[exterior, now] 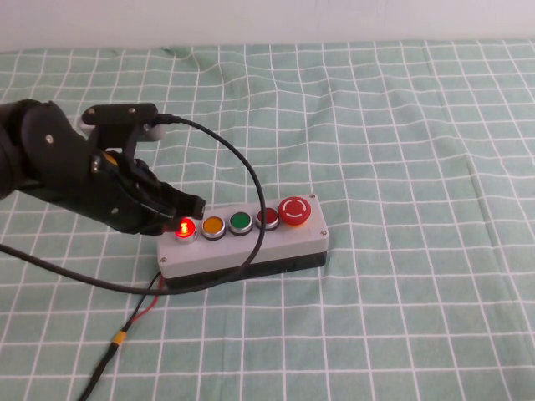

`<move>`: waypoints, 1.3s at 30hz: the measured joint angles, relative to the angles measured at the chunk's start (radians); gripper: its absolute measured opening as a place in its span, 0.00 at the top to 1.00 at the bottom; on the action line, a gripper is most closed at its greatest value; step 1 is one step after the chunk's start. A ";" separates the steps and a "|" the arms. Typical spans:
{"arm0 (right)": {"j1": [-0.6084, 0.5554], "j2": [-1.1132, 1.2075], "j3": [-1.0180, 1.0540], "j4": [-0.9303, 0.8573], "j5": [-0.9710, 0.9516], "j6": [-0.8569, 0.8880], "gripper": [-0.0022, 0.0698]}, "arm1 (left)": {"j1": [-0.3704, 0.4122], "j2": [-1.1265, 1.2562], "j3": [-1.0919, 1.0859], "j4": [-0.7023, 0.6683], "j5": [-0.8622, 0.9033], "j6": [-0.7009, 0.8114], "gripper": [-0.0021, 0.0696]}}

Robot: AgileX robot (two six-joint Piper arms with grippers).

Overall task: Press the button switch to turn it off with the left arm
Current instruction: Press the button to turn off

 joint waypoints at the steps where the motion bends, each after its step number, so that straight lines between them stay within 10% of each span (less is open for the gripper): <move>1: 0.000 0.000 0.000 0.000 0.000 0.000 0.99 | 0.000 0.012 0.000 0.002 -0.012 0.002 0.97; 39: 0.000 0.000 0.000 0.000 0.000 0.000 0.99 | 0.000 -0.048 -0.037 0.014 0.009 0.020 0.97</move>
